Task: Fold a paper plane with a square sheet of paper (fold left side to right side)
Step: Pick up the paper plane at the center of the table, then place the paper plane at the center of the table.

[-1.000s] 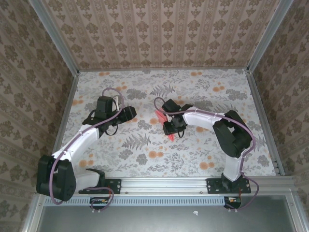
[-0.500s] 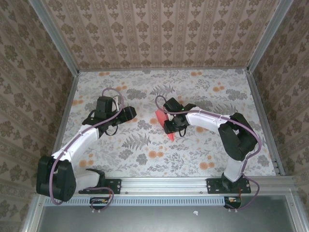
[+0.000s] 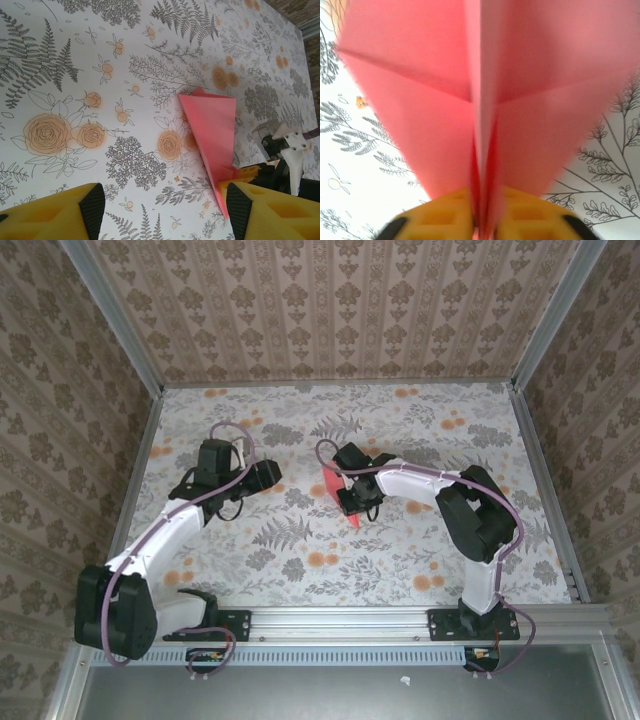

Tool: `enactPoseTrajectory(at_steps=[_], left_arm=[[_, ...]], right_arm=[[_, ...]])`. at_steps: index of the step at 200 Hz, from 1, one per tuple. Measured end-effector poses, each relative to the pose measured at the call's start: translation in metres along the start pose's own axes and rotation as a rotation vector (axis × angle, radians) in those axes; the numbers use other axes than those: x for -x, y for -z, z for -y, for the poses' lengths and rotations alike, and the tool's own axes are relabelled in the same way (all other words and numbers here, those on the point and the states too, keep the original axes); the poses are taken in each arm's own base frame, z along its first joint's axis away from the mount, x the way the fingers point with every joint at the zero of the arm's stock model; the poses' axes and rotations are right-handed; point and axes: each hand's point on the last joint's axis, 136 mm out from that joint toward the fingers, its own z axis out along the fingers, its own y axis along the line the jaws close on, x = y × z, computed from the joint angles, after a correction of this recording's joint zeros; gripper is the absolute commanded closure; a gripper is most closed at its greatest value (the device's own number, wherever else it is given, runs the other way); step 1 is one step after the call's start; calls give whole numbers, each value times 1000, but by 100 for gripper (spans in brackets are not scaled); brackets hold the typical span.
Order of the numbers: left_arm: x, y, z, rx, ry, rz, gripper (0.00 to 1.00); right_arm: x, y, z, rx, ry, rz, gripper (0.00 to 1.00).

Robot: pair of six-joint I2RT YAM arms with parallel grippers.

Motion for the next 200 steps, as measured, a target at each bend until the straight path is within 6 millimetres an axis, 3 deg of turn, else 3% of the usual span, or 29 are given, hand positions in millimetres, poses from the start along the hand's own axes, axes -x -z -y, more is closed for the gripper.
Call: enactPoseTrajectory(at_steps=[26, 54, 86, 154, 200], left_arm=[[0, 6, 5, -19, -37, 5, 21], [2, 15, 13, -50, -96, 19, 0], [9, 31, 27, -89, -153, 70, 0], [16, 50, 40, -122, -246, 134, 0], [13, 50, 36, -104, -249, 124, 0]], right_arm=[[20, 12, 5, -2, -30, 25, 96], [58, 30, 16, -31, -71, 79, 95], [88, 30, 33, -63, -145, 89, 95], [88, -10, 64, -144, -251, -11, 93], [86, -14, 67, -161, -270, -27, 89]])
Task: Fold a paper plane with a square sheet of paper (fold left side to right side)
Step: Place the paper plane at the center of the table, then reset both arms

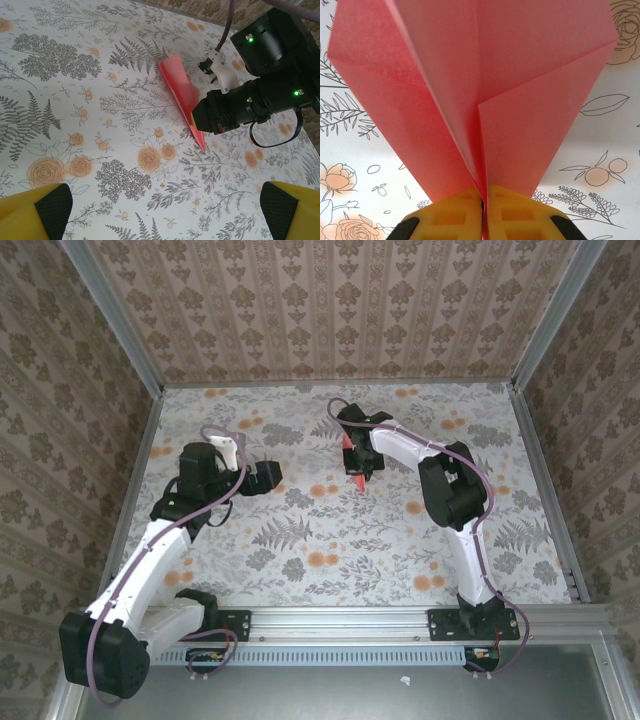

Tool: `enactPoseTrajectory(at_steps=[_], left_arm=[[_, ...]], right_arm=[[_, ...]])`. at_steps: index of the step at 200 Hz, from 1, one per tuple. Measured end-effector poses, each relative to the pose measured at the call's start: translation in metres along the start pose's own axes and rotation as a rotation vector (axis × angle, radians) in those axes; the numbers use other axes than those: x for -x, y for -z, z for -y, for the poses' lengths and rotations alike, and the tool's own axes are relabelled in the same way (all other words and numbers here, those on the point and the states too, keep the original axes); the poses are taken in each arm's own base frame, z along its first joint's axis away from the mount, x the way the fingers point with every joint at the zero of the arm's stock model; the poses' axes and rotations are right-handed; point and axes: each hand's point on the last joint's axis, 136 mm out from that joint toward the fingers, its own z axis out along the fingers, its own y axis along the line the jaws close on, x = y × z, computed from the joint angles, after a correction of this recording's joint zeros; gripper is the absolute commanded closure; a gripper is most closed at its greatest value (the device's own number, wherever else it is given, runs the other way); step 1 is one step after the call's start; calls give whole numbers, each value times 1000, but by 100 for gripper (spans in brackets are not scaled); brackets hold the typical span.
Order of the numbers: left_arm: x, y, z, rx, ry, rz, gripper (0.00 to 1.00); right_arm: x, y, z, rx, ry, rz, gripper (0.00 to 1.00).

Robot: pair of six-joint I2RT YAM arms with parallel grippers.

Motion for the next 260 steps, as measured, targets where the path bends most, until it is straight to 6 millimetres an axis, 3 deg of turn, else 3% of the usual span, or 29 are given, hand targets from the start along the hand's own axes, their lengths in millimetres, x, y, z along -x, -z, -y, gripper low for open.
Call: enactPoseTrajectory(at_steps=[45, 98, 135, 167, 193, 217, 238, 260], left_arm=[[-4, 1, -5, 29, 10, -16, 0], [6, 6, -7, 49, 18, 1, 0], [12, 12, -19, 84, 49, 15, 0], [22, 19, -41, 137, 111, 54, 0], [36, 36, -70, 243, 148, 131, 0], [52, 60, -94, 386, 121, 234, 0], [55, 73, -118, 520, 47, 318, 0], [33, 71, -155, 665, -13, 329, 0]], right_arm=[[-2, -1, -1, -1, 2, -4, 80], [-6, 8, -4, -5, 19, 1, 71], [-8, 48, -3, -16, 35, 62, 64], [-19, 105, 9, 2, 56, 167, 44], [-34, 153, 38, 12, 74, 328, 19], [-43, 182, 85, -17, 19, 522, 0], [-49, 179, 135, -74, -70, 646, 0], [-59, 146, 181, -161, -139, 690, 0]])
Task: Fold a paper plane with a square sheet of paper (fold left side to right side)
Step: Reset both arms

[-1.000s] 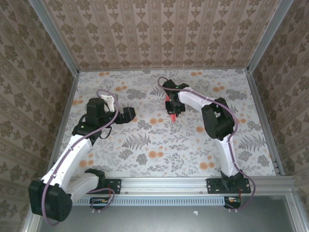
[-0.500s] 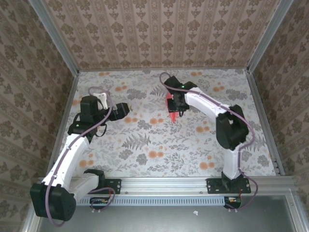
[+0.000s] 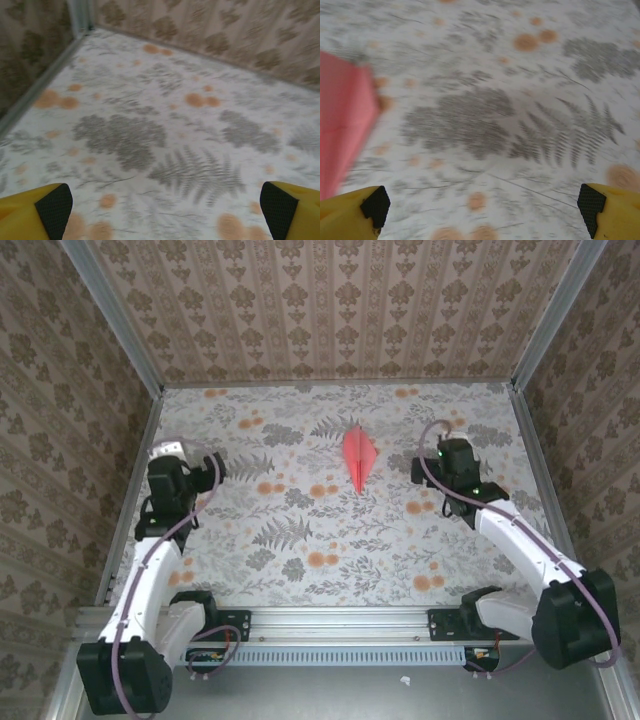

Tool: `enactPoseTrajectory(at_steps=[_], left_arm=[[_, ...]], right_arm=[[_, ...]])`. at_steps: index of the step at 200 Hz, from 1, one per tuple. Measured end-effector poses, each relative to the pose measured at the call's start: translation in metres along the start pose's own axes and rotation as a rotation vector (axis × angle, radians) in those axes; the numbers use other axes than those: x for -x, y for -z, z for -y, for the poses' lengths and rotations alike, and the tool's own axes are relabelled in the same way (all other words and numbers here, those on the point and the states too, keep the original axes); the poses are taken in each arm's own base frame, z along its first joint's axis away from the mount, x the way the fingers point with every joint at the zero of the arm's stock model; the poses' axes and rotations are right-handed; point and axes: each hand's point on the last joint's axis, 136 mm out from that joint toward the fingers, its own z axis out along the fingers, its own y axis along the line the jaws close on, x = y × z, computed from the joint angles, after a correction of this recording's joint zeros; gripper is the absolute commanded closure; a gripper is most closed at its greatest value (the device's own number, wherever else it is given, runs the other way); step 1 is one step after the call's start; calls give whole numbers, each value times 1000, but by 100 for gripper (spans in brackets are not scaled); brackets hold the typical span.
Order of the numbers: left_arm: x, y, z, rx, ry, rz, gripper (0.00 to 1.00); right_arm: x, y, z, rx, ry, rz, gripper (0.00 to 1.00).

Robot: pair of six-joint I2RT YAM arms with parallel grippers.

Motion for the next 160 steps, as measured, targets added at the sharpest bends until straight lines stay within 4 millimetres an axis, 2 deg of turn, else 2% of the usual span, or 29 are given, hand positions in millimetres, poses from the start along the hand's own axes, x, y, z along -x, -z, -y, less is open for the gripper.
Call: enactPoseTrajectory(at_steps=[11, 31, 59, 87, 98, 124, 140, 160], left_arm=[[-19, -9, -15, 61, -32, -13, 0], [-49, -24, -41, 147, -80, -56, 0], [-62, -45, -56, 167, -120, -56, 0], [-69, -66, -47, 99, -170, -31, 0], [-72, -74, -42, 64, -188, -23, 0], [-72, -81, -28, -27, -216, -5, 0], [-63, -82, -16, -88, -229, 39, 0], [-59, -87, -6, -138, -244, 112, 0]], right_arm=[[-17, -15, 16, -41, -3, 1, 0], [-39, -39, 31, -84, 8, -6, 0], [-39, -61, 29, -71, 43, 58, 0], [-19, -74, 20, -23, 70, 165, 0], [-14, -79, 23, -10, 56, 198, 0], [-19, -82, 31, 21, 33, 247, 0], [-26, -85, 29, 50, 39, 232, 0], [-21, -84, 24, 84, 37, 253, 0]])
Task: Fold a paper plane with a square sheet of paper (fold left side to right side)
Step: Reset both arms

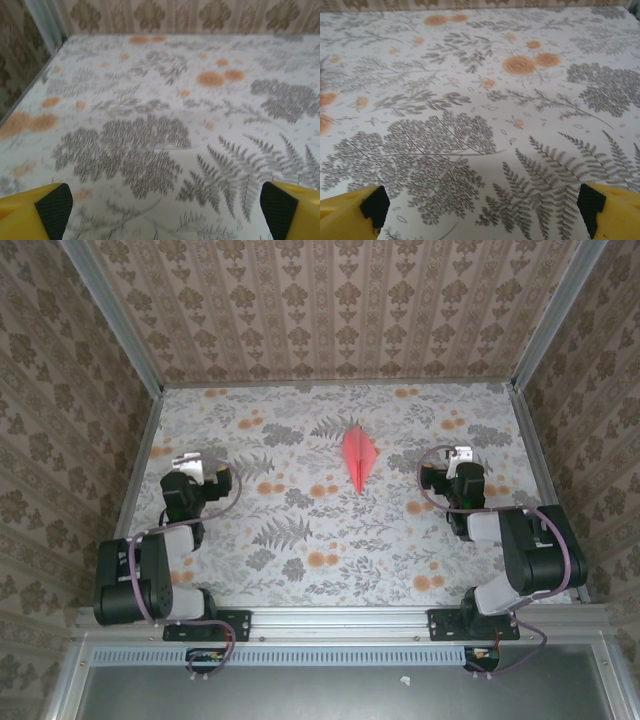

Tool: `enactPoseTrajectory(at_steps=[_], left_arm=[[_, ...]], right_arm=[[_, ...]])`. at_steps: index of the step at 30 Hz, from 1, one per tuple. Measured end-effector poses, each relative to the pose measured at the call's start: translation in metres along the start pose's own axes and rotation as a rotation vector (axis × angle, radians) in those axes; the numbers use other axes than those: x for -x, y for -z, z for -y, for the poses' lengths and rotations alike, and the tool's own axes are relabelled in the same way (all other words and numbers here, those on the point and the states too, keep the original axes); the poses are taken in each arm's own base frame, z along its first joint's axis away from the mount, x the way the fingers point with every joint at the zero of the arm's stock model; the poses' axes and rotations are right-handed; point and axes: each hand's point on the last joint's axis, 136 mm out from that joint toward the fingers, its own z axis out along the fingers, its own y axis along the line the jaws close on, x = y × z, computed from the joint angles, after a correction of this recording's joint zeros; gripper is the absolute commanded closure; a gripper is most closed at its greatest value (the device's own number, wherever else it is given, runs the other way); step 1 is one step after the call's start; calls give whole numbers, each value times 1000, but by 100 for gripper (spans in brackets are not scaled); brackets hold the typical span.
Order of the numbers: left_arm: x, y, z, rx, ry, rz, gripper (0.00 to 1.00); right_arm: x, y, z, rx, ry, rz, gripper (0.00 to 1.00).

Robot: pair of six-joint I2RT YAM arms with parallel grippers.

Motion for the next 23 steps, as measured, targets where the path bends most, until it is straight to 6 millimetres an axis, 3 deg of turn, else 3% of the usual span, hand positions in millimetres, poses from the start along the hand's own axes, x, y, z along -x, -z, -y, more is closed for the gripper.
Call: enactPoseTrajectory(at_steps=[3, 5, 12, 23], left_arm=[[-29, -8, 9, -31, -12, -41, 0], [-38, -7, 12, -37, -14, -64, 0], [-3, -23, 6, 25, -32, -10, 0], [-14, -24, 8, 43, -52, -61, 0]], right_arm=[[4, 0, -2, 16, -3, 18, 0], [5, 0, -2, 23, -4, 19, 0], [6, 0, -4, 31, -4, 24, 0], [7, 0, -5, 34, -3, 30, 0]])
